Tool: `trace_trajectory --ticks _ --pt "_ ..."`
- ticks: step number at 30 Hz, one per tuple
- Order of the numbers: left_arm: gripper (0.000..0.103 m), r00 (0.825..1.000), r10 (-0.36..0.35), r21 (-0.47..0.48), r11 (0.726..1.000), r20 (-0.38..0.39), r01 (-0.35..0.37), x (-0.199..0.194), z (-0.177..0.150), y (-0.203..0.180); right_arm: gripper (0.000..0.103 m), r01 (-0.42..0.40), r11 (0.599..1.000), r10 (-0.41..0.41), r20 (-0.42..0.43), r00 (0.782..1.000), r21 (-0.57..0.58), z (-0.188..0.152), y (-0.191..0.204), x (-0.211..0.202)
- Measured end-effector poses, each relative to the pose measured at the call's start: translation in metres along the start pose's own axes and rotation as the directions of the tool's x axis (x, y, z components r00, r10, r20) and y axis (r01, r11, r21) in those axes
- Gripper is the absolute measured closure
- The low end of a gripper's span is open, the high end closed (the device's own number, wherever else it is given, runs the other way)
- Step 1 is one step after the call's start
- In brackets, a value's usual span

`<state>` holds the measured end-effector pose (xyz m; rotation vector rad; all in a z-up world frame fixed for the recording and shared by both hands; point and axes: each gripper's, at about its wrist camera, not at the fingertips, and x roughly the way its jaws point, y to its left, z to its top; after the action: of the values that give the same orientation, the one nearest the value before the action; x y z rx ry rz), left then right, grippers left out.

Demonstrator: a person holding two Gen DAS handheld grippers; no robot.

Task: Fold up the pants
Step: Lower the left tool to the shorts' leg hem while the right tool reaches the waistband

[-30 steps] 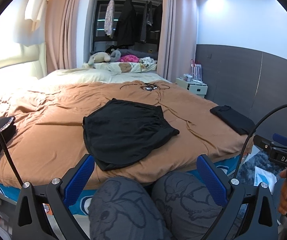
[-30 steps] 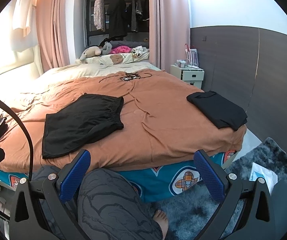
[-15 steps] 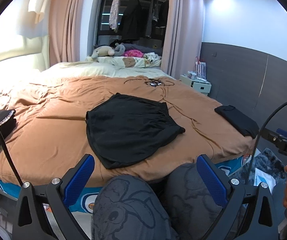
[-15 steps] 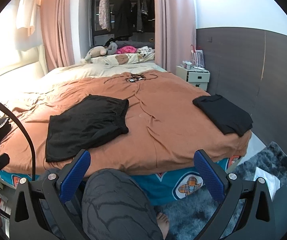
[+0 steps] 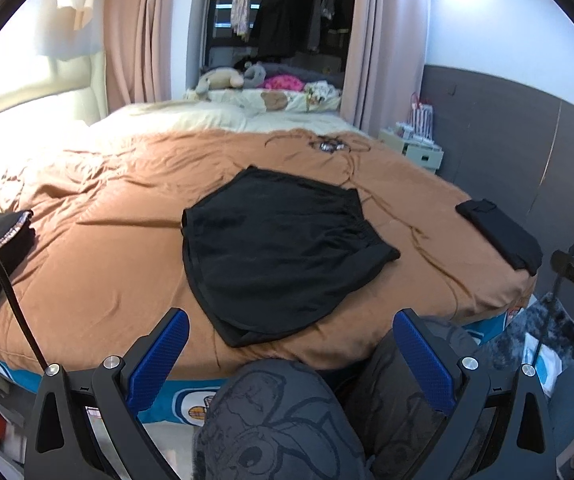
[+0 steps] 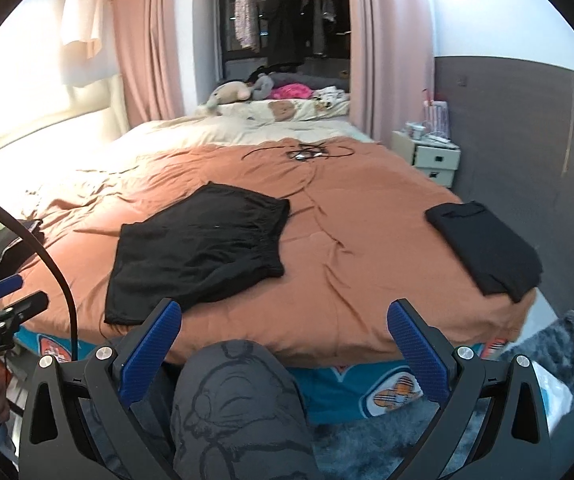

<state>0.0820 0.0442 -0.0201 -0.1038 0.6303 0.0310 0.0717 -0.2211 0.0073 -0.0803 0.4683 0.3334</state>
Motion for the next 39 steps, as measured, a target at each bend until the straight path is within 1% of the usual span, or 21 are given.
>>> trace_trajectory --ticks 2,6,11,13,16,18,21,23,25,28,31,32,35,39 --pt "0.001 1.000 0.020 0.002 1.000 -0.014 -0.020 0.009 0.005 0.004 0.000 -0.018 1.000 0.018 0.007 1.000 0.005 0.005 -0.009 0.006" --pt "0.001 0.998 0.036 -0.015 0.999 -0.044 -0.037 0.022 0.013 0.013 0.000 -0.063 0.997 0.064 -0.020 0.998 0.044 0.009 -0.027 0.026" --pt "0.000 0.996 0.049 -0.019 0.999 -0.078 -0.051 0.037 0.020 0.025 0.000 -0.069 0.993 0.075 -0.062 0.995 0.096 0.016 -0.045 0.046" --pt "0.000 0.994 0.044 -0.029 0.998 -0.097 -0.047 0.045 0.020 0.029 0.000 -0.060 0.991 0.069 -0.074 0.995 0.119 0.020 -0.048 0.052" --pt "0.000 0.991 0.013 -0.051 0.998 -0.130 -0.020 0.057 0.021 0.035 0.000 -0.067 0.985 0.083 -0.098 0.992 0.159 0.028 -0.051 0.063" --pt "0.000 0.987 0.039 -0.054 0.997 -0.157 -0.048 0.067 0.021 0.039 0.000 -0.065 0.981 0.087 -0.118 0.989 0.182 0.032 -0.054 0.071" --pt "0.000 0.979 0.047 -0.058 0.997 -0.200 -0.059 0.084 0.023 0.043 0.000 -0.079 0.977 0.108 -0.140 0.984 0.200 0.042 -0.052 0.083" --pt "0.000 0.969 0.064 -0.063 0.995 -0.240 -0.082 0.096 0.025 0.048 0.000 -0.080 0.975 0.114 -0.158 0.981 0.207 0.048 -0.054 0.093" --pt "0.000 0.961 0.080 -0.069 0.992 -0.263 -0.101 0.105 0.026 0.054 0.000 -0.087 0.973 0.125 -0.178 0.976 0.212 0.054 -0.057 0.104" --pt "0.000 0.959 0.070 -0.101 0.990 -0.276 -0.102 0.112 0.028 0.065 0.000 -0.090 0.972 0.133 -0.196 0.971 0.216 0.060 -0.060 0.121" --pt "0.000 0.952 0.094 -0.123 0.983 -0.290 -0.134 0.119 0.028 0.075 0.000 -0.098 0.968 0.150 -0.220 0.964 0.229 0.065 -0.064 0.139" --pt "0.000 0.951 0.091 -0.138 0.981 -0.296 -0.137 0.123 0.028 0.080 0.000 -0.104 0.967 0.158 -0.228 0.961 0.232 0.066 -0.064 0.145" --pt "0.000 0.946 0.052 -0.204 0.971 -0.321 -0.122 0.132 0.023 0.095 0.000 -0.111 0.967 0.168 -0.250 0.953 0.229 0.071 -0.064 0.163" --pt "0.000 0.940 0.002 -0.269 0.958 -0.342 -0.100 0.139 0.015 0.107 0.000 -0.133 0.963 0.198 -0.284 0.938 0.235 0.075 -0.065 0.184"
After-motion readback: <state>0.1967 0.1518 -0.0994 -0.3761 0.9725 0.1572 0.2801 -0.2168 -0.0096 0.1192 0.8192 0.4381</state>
